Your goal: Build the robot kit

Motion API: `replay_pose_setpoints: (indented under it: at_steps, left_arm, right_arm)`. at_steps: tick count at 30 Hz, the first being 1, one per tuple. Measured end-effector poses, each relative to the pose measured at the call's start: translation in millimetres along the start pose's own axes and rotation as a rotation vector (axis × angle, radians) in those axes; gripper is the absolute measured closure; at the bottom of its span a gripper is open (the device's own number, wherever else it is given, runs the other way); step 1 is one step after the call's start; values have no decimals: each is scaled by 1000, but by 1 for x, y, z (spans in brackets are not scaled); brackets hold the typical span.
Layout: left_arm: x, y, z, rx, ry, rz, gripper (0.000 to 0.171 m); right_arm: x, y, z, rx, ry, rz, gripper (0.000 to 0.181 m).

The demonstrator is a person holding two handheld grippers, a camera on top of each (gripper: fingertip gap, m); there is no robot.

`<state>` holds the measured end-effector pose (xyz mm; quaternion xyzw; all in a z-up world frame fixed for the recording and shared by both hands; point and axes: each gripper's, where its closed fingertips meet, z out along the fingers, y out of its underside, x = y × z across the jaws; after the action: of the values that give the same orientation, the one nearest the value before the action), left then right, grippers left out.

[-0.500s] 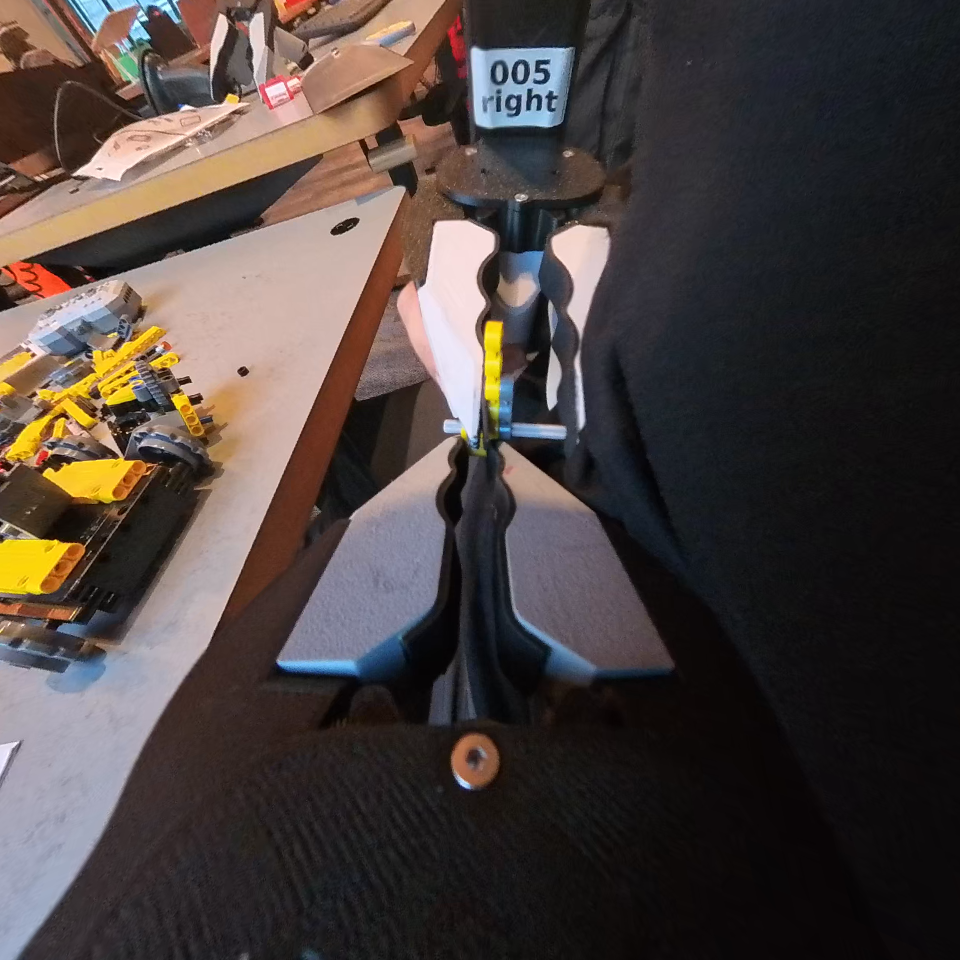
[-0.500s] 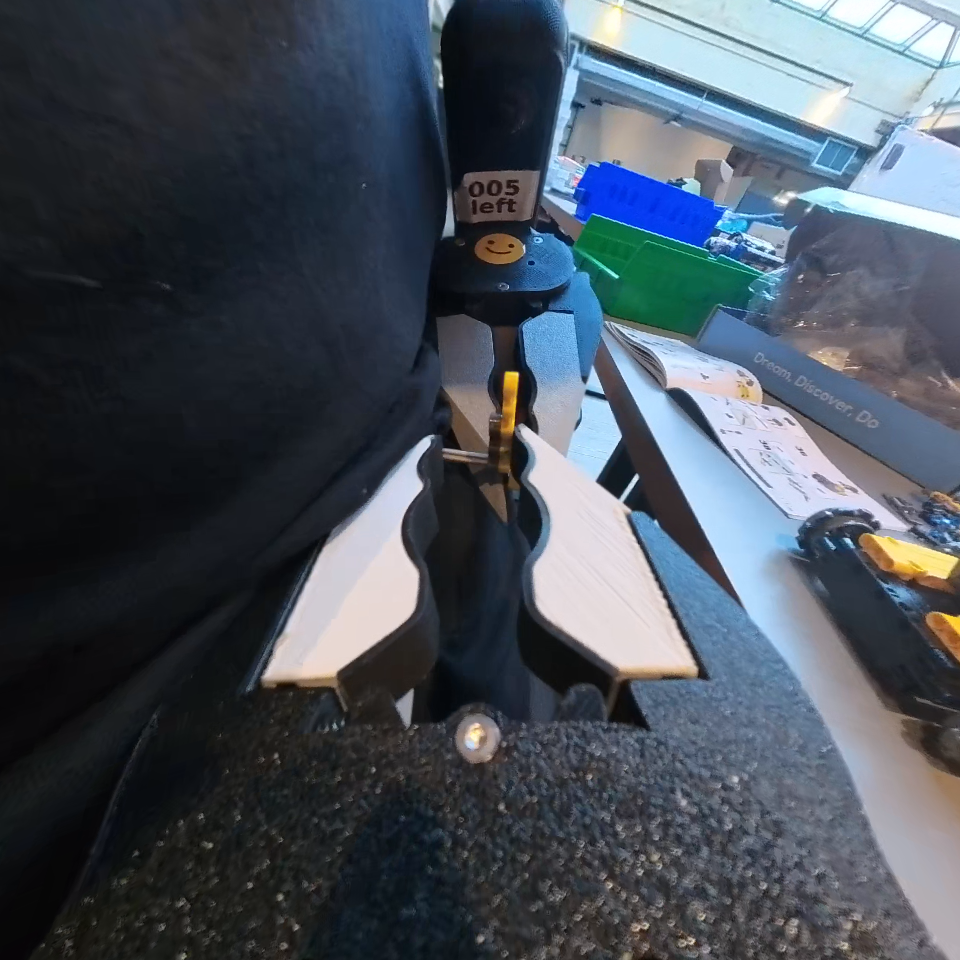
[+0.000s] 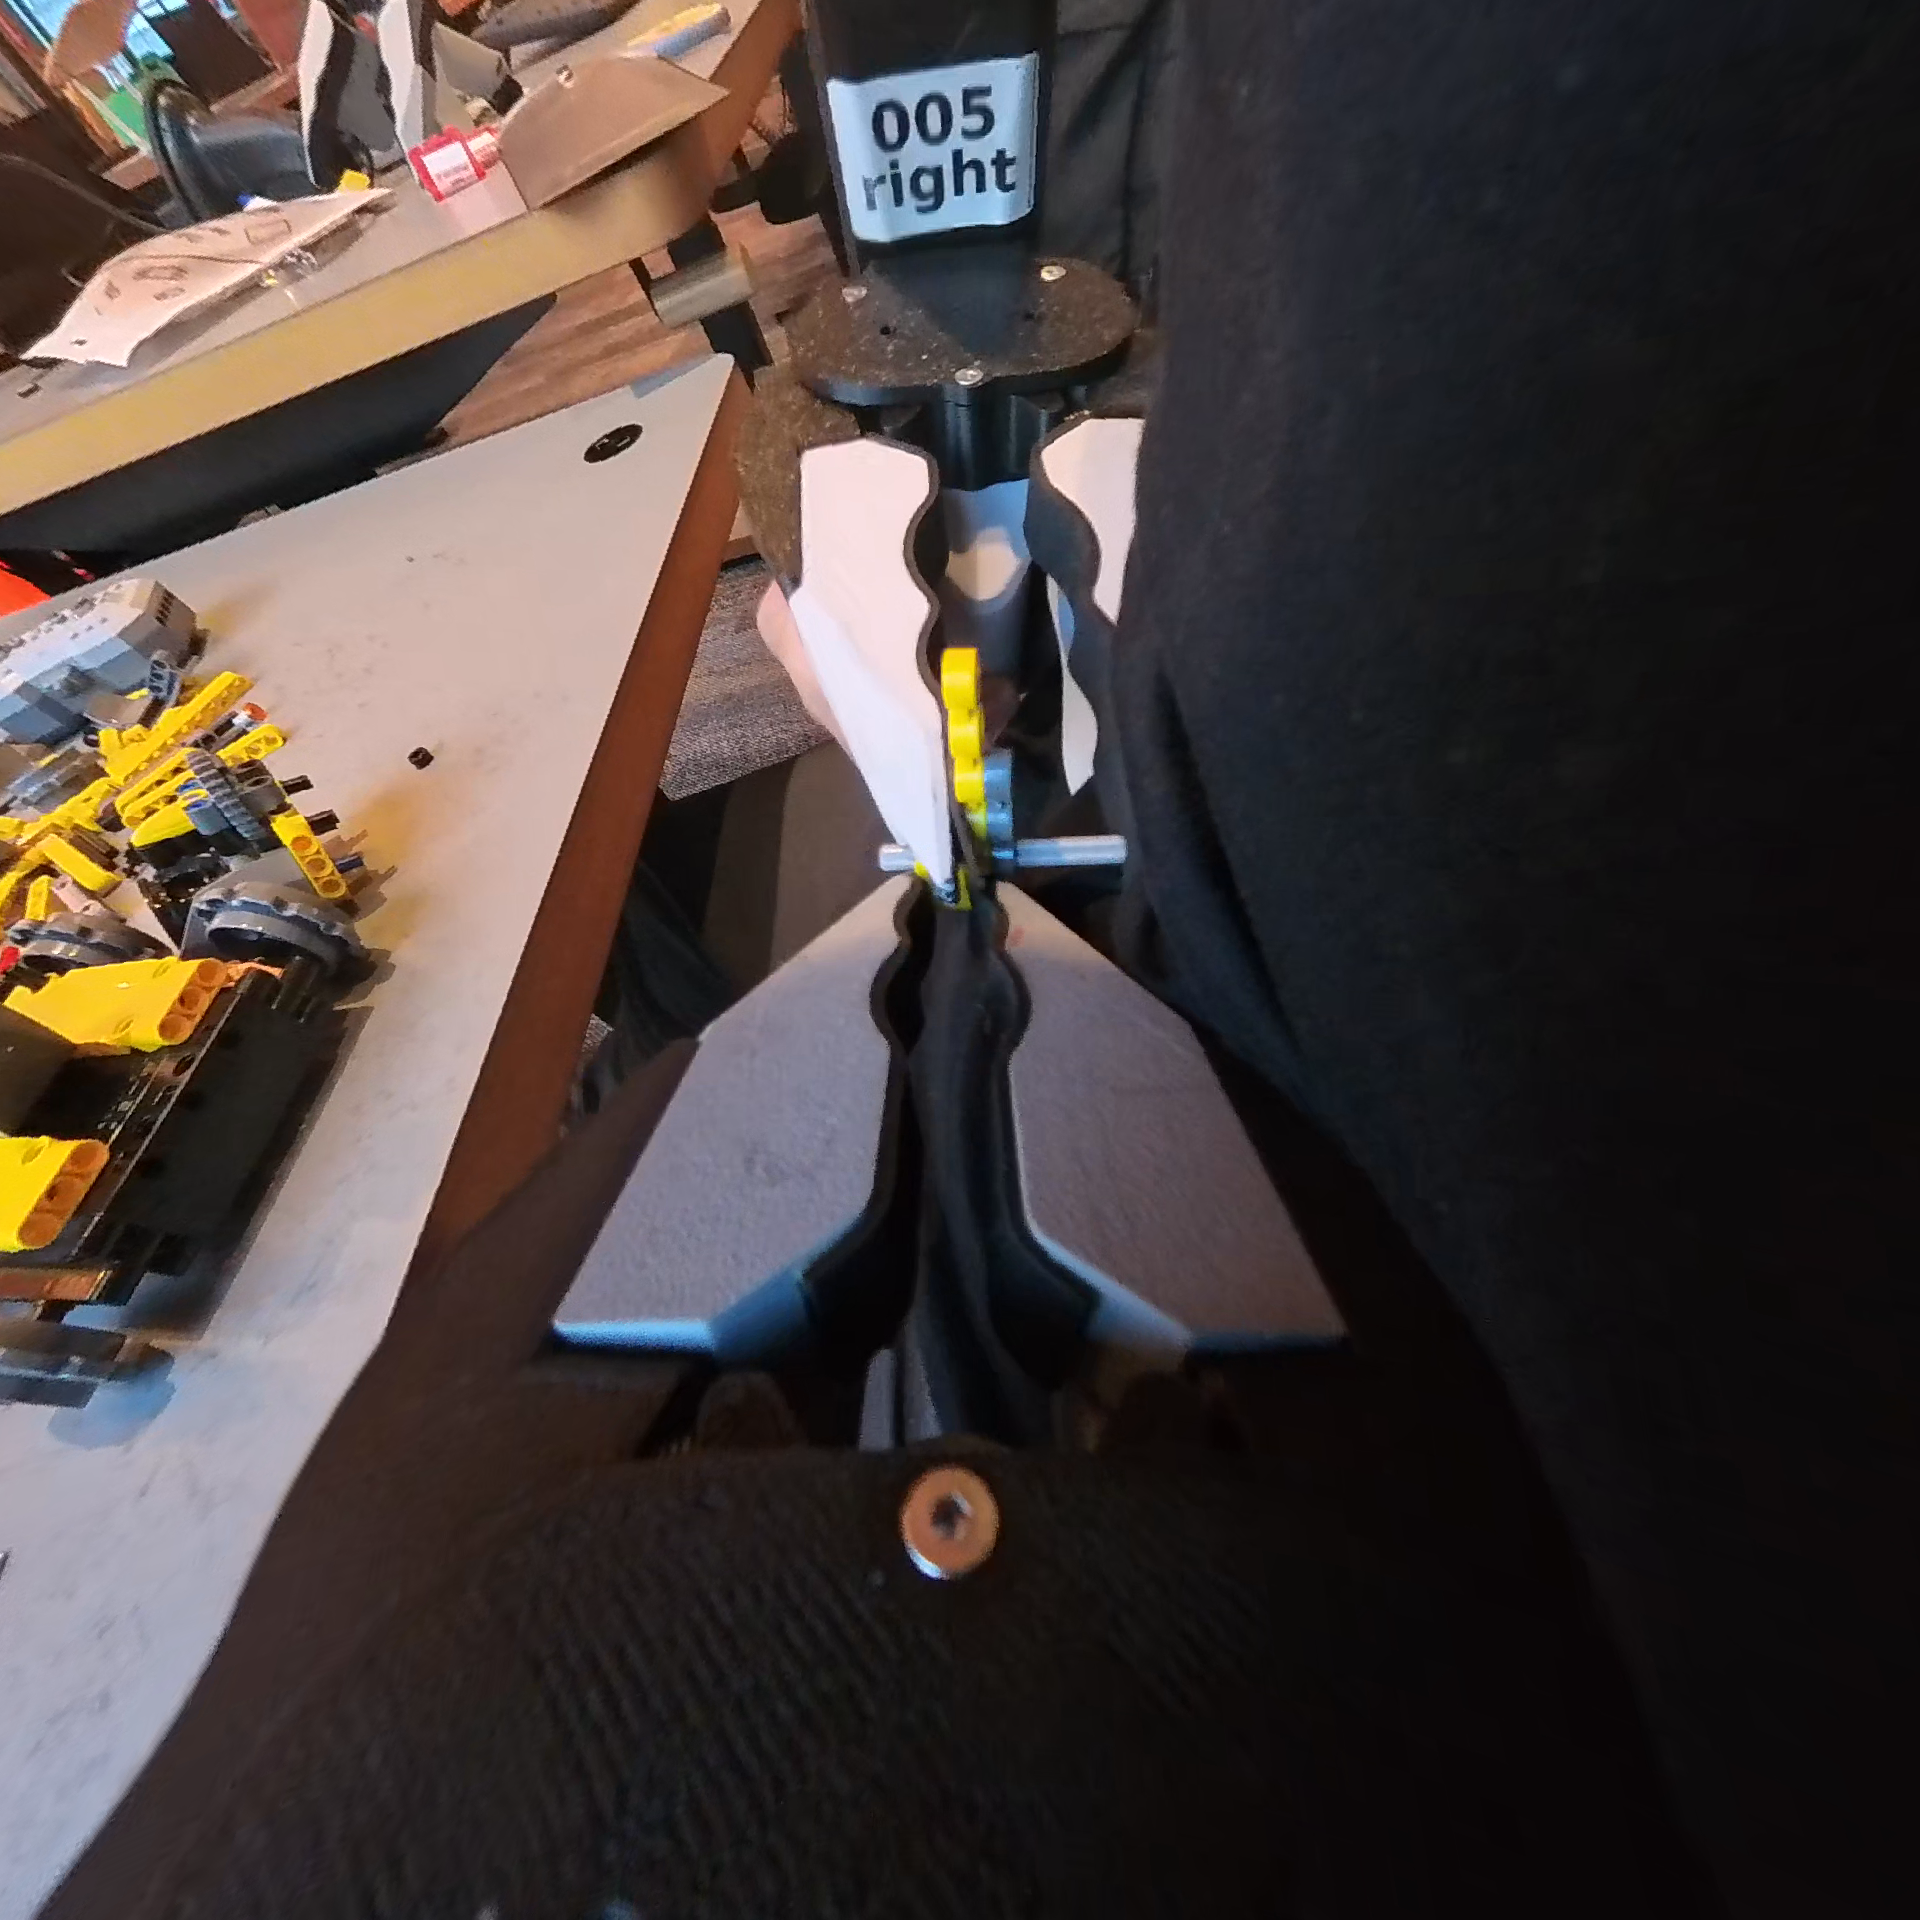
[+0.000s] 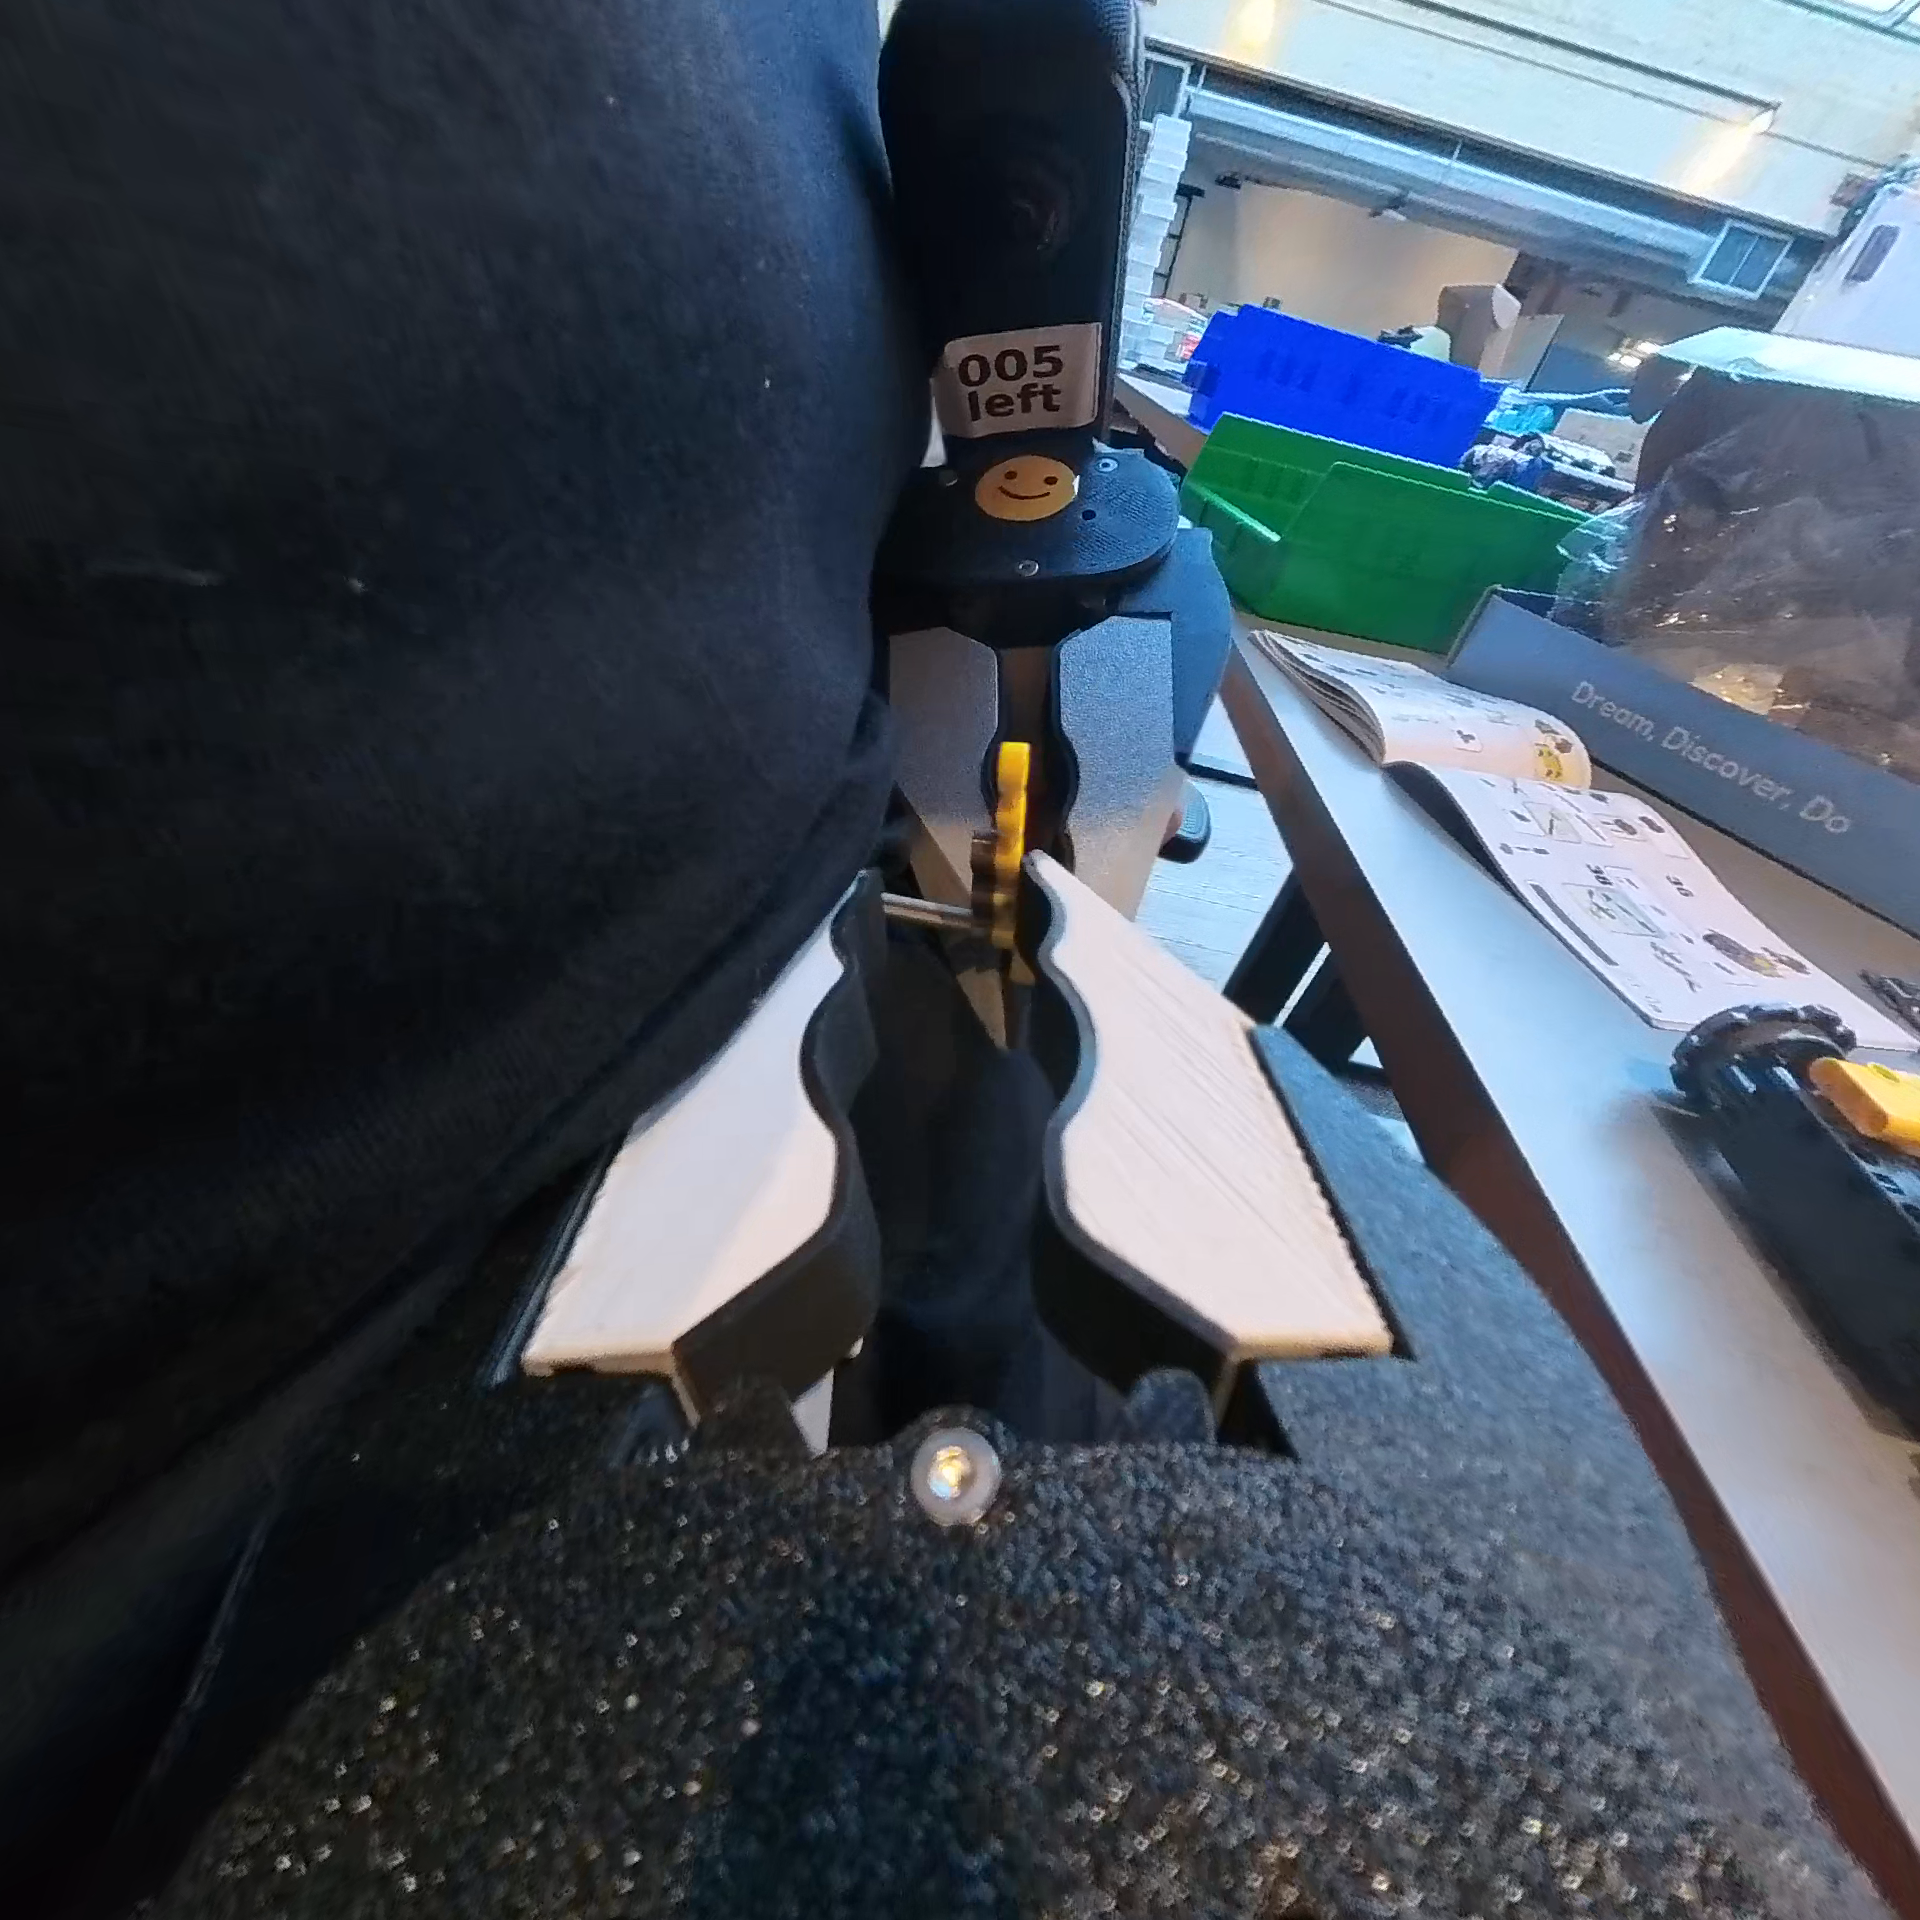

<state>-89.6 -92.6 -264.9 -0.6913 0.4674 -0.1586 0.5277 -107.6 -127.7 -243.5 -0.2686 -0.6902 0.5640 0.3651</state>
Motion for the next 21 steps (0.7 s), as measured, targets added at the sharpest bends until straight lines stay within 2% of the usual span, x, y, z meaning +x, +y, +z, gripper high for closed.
replay_pose_setpoints:
  at_steps: [21]
  left_arm:
    - [3, -1, 0, -24, 12, -44, 167]
  right_arm:
    - [-3, -2, -1, 4, -29, 1, 153]
